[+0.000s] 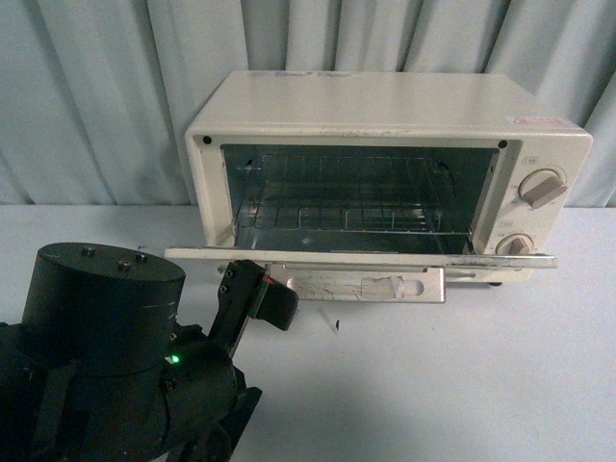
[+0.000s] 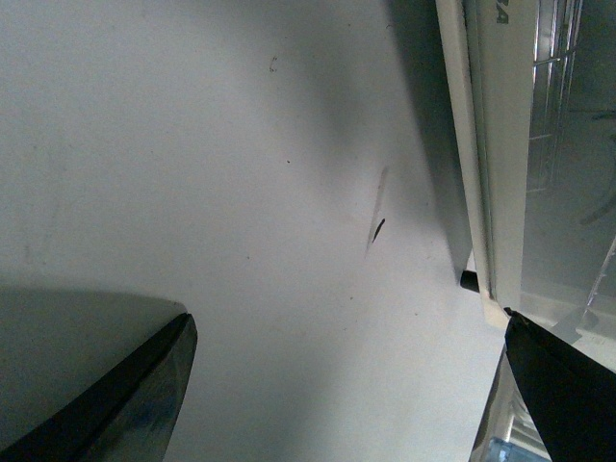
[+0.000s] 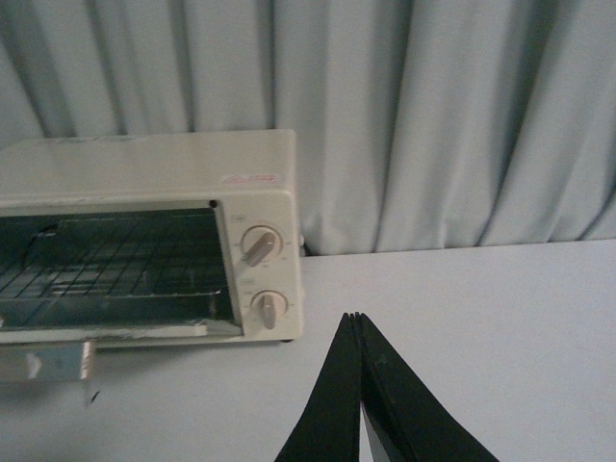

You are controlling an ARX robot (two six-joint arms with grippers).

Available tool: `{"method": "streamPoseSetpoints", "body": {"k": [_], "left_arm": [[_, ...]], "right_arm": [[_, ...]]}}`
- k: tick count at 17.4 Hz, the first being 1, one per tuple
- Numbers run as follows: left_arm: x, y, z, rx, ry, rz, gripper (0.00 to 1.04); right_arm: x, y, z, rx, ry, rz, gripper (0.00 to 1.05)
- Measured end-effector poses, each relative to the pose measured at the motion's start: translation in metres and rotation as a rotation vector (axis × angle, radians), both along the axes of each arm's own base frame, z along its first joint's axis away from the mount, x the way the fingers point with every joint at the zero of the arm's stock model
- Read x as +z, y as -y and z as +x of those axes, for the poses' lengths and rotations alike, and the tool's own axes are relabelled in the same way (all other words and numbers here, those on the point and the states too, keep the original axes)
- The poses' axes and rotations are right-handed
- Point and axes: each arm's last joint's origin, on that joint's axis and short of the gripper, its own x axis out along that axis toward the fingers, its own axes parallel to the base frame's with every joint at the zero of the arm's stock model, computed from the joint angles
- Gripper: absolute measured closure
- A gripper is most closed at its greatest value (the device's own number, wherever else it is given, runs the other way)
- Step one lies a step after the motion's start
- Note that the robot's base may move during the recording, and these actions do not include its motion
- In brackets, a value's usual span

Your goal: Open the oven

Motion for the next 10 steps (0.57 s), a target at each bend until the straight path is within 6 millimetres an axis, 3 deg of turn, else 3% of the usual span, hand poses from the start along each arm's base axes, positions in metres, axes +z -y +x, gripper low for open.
{"method": "streamPoseSetpoints", "body": {"k": [10], "left_arm": [[0.0, 0.0, 0.0, -0.001, -0.001, 0.0, 0.07]], "right_arm": [[-0.002, -0.001, -0.019, 0.01, 0.001, 0.0, 1.03]]}}
